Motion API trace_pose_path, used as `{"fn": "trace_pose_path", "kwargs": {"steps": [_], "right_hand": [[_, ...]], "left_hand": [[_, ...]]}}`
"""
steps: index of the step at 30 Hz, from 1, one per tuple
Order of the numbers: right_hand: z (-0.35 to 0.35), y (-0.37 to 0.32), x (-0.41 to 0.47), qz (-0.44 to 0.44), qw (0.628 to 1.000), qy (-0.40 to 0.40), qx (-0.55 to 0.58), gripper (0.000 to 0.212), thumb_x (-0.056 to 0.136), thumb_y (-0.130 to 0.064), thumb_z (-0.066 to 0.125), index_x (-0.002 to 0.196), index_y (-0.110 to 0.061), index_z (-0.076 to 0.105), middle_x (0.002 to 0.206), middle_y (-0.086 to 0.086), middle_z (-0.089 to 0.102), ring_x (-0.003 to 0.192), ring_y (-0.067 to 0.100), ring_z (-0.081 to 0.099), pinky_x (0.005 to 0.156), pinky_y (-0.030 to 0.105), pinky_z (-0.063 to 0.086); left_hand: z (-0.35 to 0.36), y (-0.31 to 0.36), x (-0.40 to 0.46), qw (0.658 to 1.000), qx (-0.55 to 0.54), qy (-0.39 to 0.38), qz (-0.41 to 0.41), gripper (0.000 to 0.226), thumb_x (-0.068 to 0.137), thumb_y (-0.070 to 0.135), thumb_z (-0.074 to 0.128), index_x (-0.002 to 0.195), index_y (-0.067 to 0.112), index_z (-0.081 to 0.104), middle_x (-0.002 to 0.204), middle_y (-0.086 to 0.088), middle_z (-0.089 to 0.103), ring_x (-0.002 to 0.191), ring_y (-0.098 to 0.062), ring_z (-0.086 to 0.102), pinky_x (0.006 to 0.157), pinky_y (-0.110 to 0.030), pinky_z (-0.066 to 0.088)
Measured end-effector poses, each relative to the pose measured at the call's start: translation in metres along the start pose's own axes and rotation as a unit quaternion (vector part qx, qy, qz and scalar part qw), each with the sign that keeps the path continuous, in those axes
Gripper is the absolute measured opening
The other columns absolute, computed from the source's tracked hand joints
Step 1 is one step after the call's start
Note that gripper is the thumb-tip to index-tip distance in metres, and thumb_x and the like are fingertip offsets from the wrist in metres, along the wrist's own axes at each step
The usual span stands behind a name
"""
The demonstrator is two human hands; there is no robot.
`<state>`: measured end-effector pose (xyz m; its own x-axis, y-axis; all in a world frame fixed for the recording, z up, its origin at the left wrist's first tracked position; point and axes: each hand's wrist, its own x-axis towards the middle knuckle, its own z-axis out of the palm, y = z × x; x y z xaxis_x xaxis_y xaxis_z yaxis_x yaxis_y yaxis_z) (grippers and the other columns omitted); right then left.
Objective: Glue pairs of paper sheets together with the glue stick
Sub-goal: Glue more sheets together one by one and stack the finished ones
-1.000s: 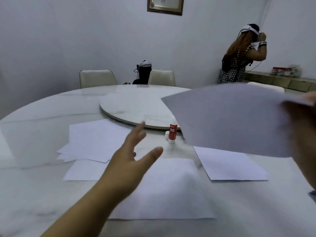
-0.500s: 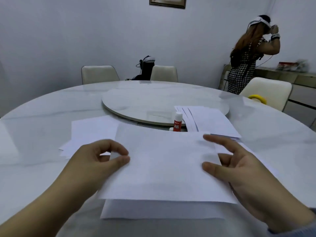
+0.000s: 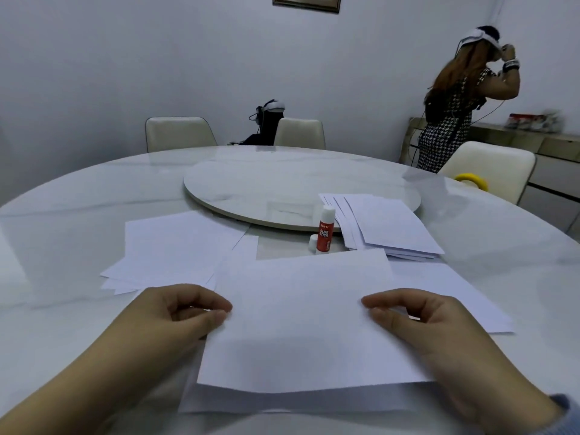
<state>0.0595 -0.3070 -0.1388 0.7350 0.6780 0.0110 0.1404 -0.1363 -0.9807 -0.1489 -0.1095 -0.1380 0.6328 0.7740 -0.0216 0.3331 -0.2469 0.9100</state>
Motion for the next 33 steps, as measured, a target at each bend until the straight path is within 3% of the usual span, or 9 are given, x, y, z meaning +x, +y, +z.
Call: {"fn": "trace_pose_path", "kwargs": {"steps": [5, 9, 13, 17, 20, 23, 29, 33], "right_hand": [[-0.002, 0.000, -0.002, 0.013, 0.998, -0.035, 0.057, 0.026, 0.058, -0.027, 0.076, 0.083, -0.022, 0.080, 0.088, 0.005, 0.077, 0.079, 0.020, 0.073, 0.068, 0.022, 0.055], [-0.003, 0.002, -0.003, 0.002, 0.999, -0.030, 0.032, 0.024, 0.054, -0.022, 0.081, 0.079, -0.024, 0.080, 0.080, 0.002, 0.077, 0.074, 0.015, 0.073, 0.062, 0.017, 0.053], [-0.002, 0.003, -0.004, 0.003, 0.999, 0.015, -0.033, 0.015, 0.064, -0.017, 0.085, 0.075, -0.026, 0.080, 0.079, 0.002, 0.076, 0.077, 0.026, 0.072, 0.072, 0.032, 0.058], [-0.002, 0.001, -0.006, -0.013, 0.998, 0.007, -0.063, 0.014, 0.068, -0.018, 0.084, 0.071, -0.031, 0.079, 0.064, -0.007, 0.073, 0.060, 0.007, 0.069, 0.050, 0.009, 0.044], [-0.001, 0.003, -0.005, -0.023, 0.994, 0.010, -0.103, 0.016, 0.069, -0.020, 0.084, 0.068, -0.035, 0.078, 0.054, -0.016, 0.067, 0.053, -0.003, 0.062, 0.047, 0.004, 0.038], [-0.001, 0.006, -0.004, -0.026, 0.990, 0.013, -0.141, 0.017, 0.069, -0.025, 0.084, 0.068, -0.040, 0.076, 0.059, -0.018, 0.068, 0.056, -0.004, 0.063, 0.049, 0.004, 0.039], [-0.002, 0.007, -0.004, -0.024, 0.985, 0.007, -0.172, 0.017, 0.069, -0.028, 0.083, 0.069, -0.044, 0.075, 0.069, -0.016, 0.073, 0.064, 0.001, 0.067, 0.053, 0.008, 0.046], [-0.002, 0.006, -0.005, -0.021, 0.982, 0.004, -0.185, 0.018, 0.068, -0.031, 0.084, 0.069, -0.046, 0.074, 0.069, -0.017, 0.072, 0.065, 0.000, 0.066, 0.053, 0.009, 0.046]], "left_hand": [[-0.001, -0.006, -0.001, 0.998, -0.061, -0.021, -0.013, 0.016, 0.078, 0.016, 0.072, 0.086, 0.029, 0.076, 0.085, 0.002, 0.076, 0.081, -0.014, 0.072, 0.091, -0.037, 0.051], [-0.003, -0.008, -0.003, 0.999, -0.051, -0.017, -0.009, 0.016, 0.077, 0.019, 0.073, 0.086, 0.031, 0.075, 0.080, -0.002, 0.076, 0.075, -0.017, 0.072, 0.084, -0.036, 0.052], [-0.001, -0.008, -0.006, 0.999, -0.043, -0.008, -0.006, 0.017, 0.073, 0.021, 0.076, 0.083, 0.034, 0.074, 0.074, -0.004, 0.075, 0.069, -0.017, 0.072, 0.076, -0.033, 0.053], [-0.001, -0.008, -0.009, 1.000, -0.006, 0.001, 0.009, 0.019, 0.076, 0.023, 0.075, 0.084, 0.040, 0.072, 0.072, -0.002, 0.074, 0.071, -0.022, 0.071, 0.077, -0.038, 0.054], [-0.001, -0.010, -0.010, 0.999, 0.026, 0.005, 0.031, 0.022, 0.076, 0.026, 0.075, 0.082, 0.046, 0.070, 0.067, 0.001, 0.073, 0.059, -0.012, 0.067, 0.061, -0.022, 0.052], [0.000, -0.008, -0.010, 0.998, 0.045, 0.013, 0.050, 0.025, 0.075, 0.024, 0.076, 0.077, 0.048, 0.068, 0.061, 0.003, 0.070, 0.041, -0.004, 0.055, 0.044, -0.009, 0.040], [0.000, -0.010, -0.010, 0.991, 0.106, 0.021, 0.085, 0.025, 0.072, 0.024, 0.078, 0.073, 0.047, 0.069, 0.059, 0.005, 0.066, 0.048, -0.001, 0.054, 0.054, -0.008, 0.039], [0.000, -0.011, -0.010, 0.988, 0.129, 0.023, 0.087, 0.029, 0.071, 0.023, 0.079, 0.073, 0.049, 0.068, 0.060, 0.007, 0.066, 0.052, -0.001, 0.056, 0.057, -0.015, 0.040]]}}
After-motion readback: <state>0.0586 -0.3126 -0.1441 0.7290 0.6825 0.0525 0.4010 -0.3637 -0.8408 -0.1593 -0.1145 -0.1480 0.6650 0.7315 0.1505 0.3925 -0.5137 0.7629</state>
